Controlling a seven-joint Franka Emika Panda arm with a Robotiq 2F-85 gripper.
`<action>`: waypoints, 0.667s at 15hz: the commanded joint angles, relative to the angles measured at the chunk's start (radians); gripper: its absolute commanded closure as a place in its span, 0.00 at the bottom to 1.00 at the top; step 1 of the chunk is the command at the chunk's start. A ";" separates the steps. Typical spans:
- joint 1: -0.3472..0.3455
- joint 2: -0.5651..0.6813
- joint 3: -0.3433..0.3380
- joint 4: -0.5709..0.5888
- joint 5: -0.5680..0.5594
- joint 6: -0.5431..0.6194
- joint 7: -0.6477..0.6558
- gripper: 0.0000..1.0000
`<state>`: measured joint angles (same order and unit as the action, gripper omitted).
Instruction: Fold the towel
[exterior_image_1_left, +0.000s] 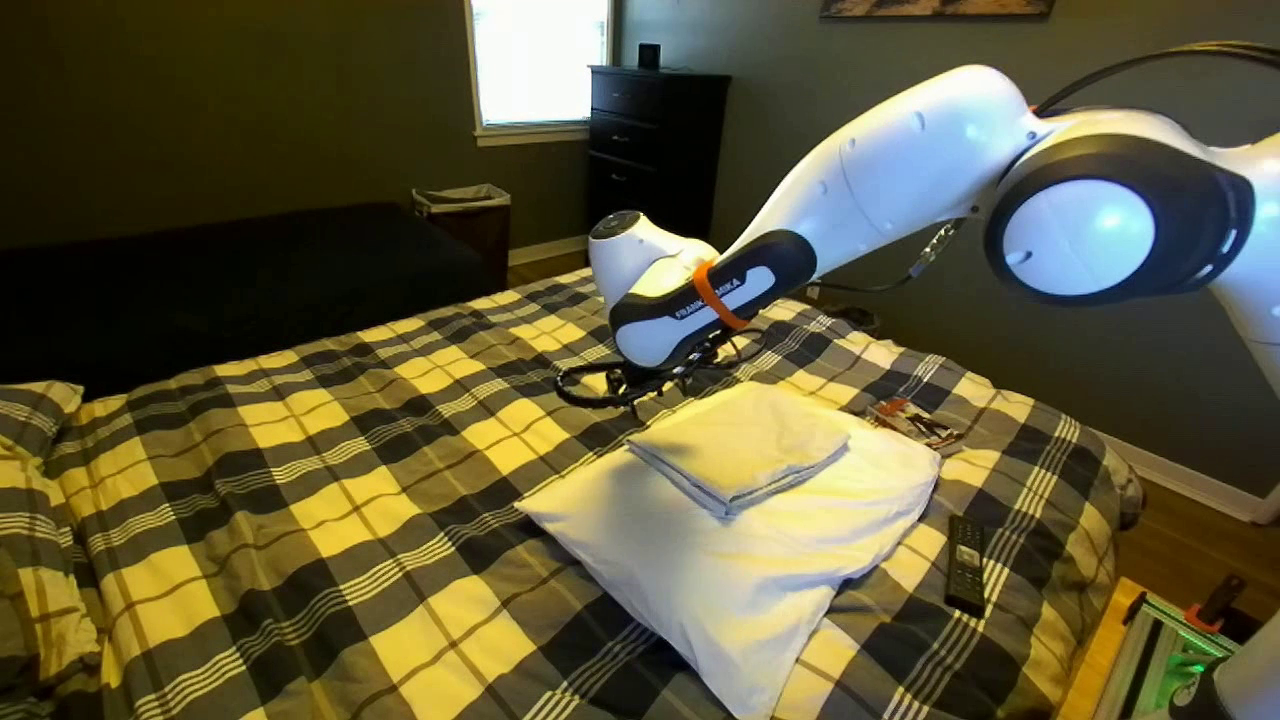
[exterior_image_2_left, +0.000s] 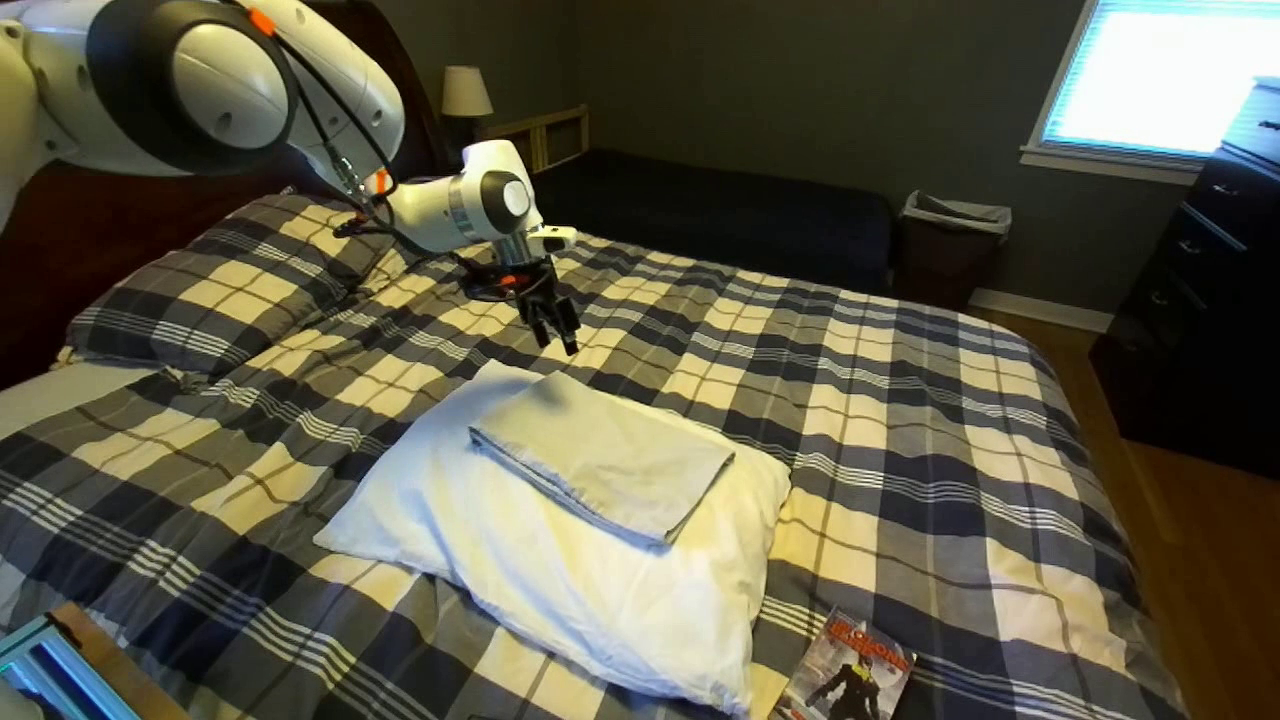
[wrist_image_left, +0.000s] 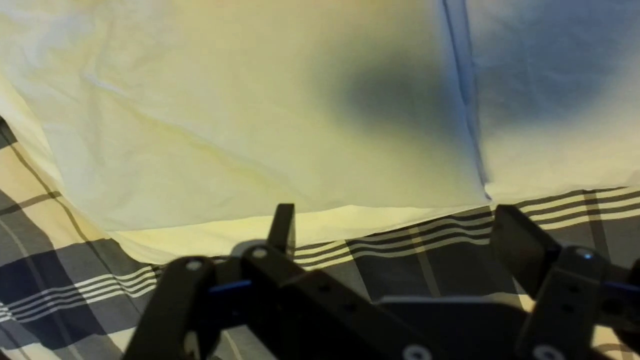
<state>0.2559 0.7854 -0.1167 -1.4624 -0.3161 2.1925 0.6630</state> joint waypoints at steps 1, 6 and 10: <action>0.025 0.112 -0.031 0.117 -0.027 0.010 0.006 0.00; 0.031 0.201 -0.036 0.210 -0.011 0.021 -0.005 0.00; 0.032 0.262 -0.031 0.290 0.008 -0.024 -0.017 0.00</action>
<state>0.2796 0.9778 -0.1385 -1.2658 -0.3266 2.2083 0.6615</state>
